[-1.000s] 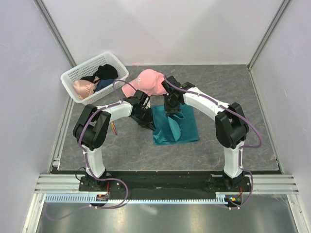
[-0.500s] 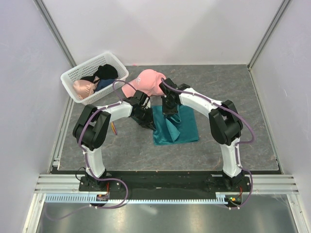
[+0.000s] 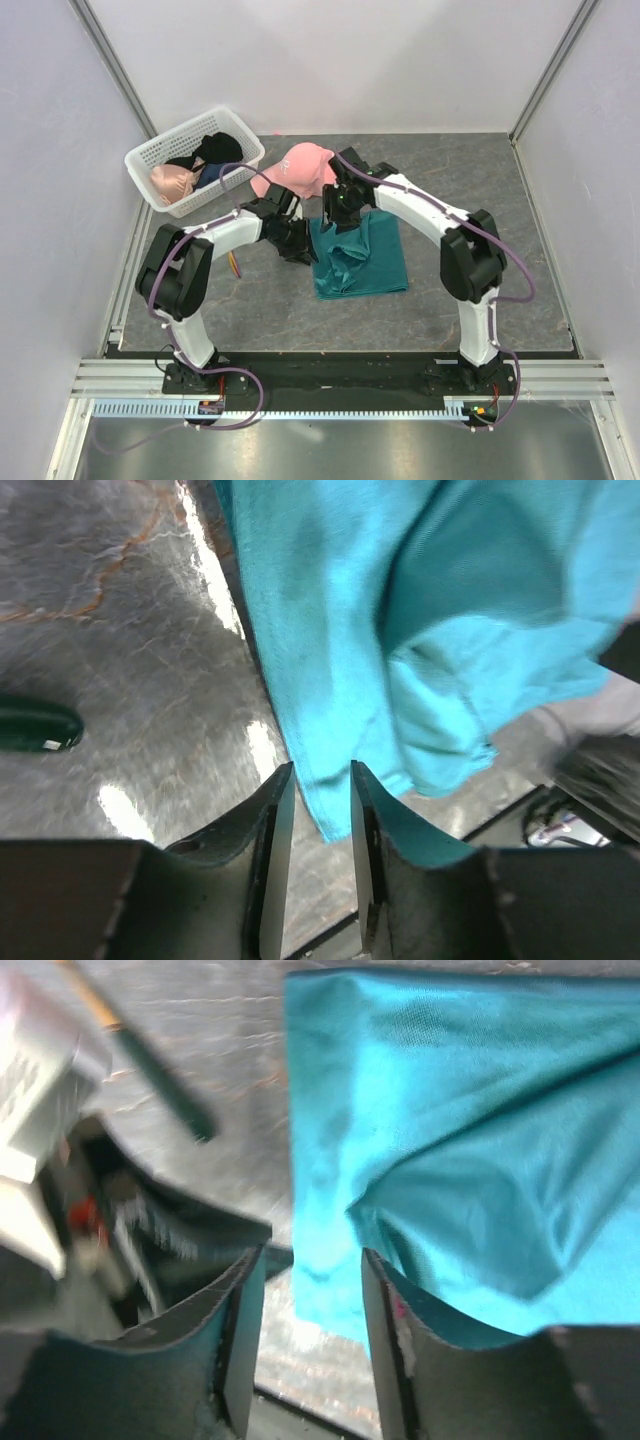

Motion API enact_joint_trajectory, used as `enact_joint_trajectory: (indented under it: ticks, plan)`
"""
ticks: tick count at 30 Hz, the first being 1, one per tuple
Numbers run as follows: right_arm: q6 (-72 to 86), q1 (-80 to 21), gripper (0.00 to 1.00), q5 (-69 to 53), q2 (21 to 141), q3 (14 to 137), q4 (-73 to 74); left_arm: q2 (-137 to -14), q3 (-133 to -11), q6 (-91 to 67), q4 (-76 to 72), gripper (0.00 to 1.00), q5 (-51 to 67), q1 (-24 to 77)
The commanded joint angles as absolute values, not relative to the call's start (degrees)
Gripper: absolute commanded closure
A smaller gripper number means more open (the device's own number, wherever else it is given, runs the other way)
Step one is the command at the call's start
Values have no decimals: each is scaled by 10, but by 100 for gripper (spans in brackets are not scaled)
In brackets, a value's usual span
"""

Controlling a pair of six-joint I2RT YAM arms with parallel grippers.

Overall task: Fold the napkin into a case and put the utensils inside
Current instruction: Fold the rectangle-folded napkin at the center of the board, then smooth out the square-folded napkin at the center of the board.

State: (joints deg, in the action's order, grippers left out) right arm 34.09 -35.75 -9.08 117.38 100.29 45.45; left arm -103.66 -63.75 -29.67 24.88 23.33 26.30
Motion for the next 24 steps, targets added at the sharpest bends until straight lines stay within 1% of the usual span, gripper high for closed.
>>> enact_joint_trajectory:
  ticks: [1, 5, 9, 13, 15, 17, 19, 24]
  plan:
    - [339, -326, 45, -117, 1070, 957, 457, -992, -641, -295, 248, 63, 272, 250]
    - [330, -279, 40, -149, 1027, 857, 414, -999, -653, -294, 243, 61, 303, 250]
    - [326, -240, 39, -178, 1028, 809, 387, -1006, -664, -300, 229, 60, 331, 254]
    - [329, -234, 39, -192, 1043, 776, 348, -1025, -684, -304, 229, 59, 336, 264]
    - [341, -230, 41, -203, 1055, 766, 338, -1031, -685, -311, 229, 61, 335, 265]
    - [352, -229, 45, -217, 1062, 754, 320, -1027, -682, -314, 228, 62, 324, 266]
    - [366, -229, 46, -209, 1063, 746, 312, -1027, -680, -313, 229, 62, 322, 267]
    - [379, -223, 46, -187, 1059, 717, 309, -1030, -675, -311, 232, 66, 323, 267]
